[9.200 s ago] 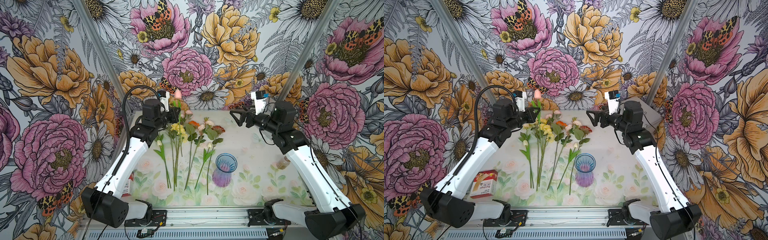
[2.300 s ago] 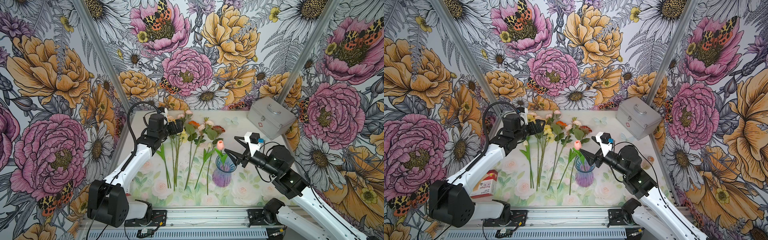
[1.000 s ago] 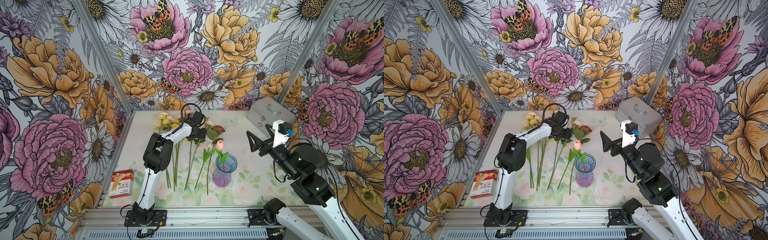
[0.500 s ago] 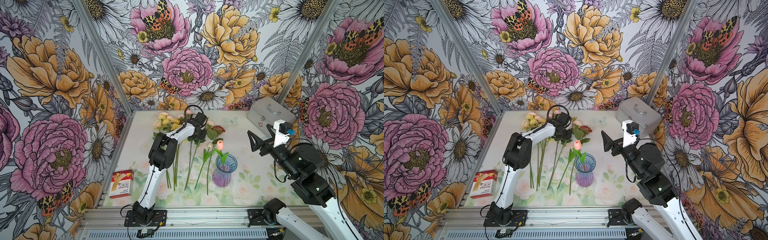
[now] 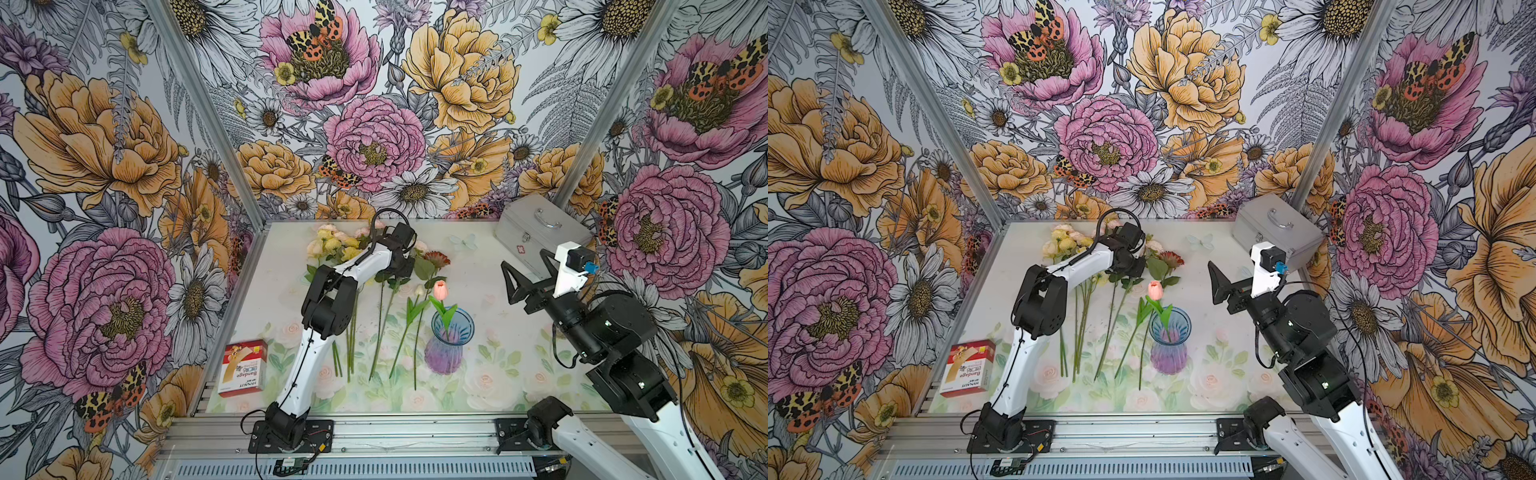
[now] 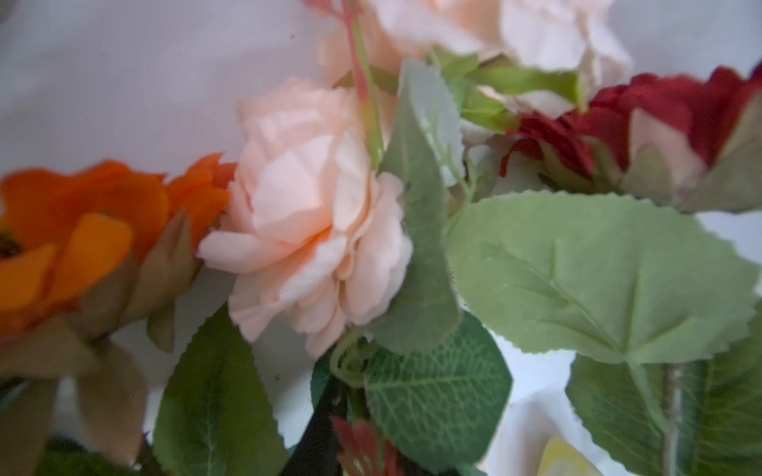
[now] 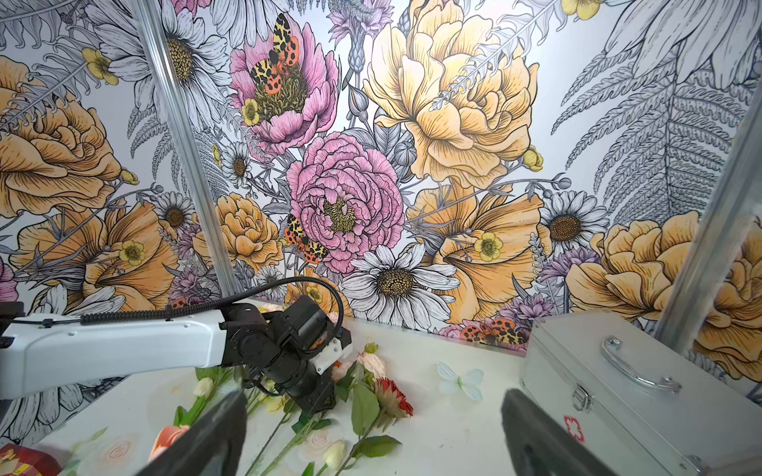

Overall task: Place the pink flowers into the vase
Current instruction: Pick up the flower at the center of the board.

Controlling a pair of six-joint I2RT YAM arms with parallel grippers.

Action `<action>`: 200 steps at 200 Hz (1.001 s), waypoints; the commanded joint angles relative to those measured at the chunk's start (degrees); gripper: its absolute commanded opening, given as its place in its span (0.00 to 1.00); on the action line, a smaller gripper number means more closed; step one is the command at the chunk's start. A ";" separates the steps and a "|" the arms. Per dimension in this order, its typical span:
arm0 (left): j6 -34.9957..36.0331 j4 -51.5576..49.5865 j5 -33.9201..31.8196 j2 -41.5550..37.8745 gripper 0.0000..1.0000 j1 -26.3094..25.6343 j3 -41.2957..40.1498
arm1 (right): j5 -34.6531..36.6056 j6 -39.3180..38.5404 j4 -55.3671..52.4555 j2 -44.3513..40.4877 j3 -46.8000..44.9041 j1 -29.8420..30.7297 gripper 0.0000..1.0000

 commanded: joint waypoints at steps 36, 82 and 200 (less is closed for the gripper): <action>-6.42 -0.86 5.19 -5.26 0.14 1.88 3.12 | 0.05 1.04 -0.20 -0.07 -1.19 -0.41 0.97; -8.00 -0.82 6.79 -11.54 0.09 3.96 3.83 | -0.59 0.72 -0.27 0.66 -0.38 -0.50 0.97; -6.50 -0.82 7.57 -30.15 0.00 7.65 4.69 | -3.38 1.28 -0.14 2.85 1.14 -0.56 0.97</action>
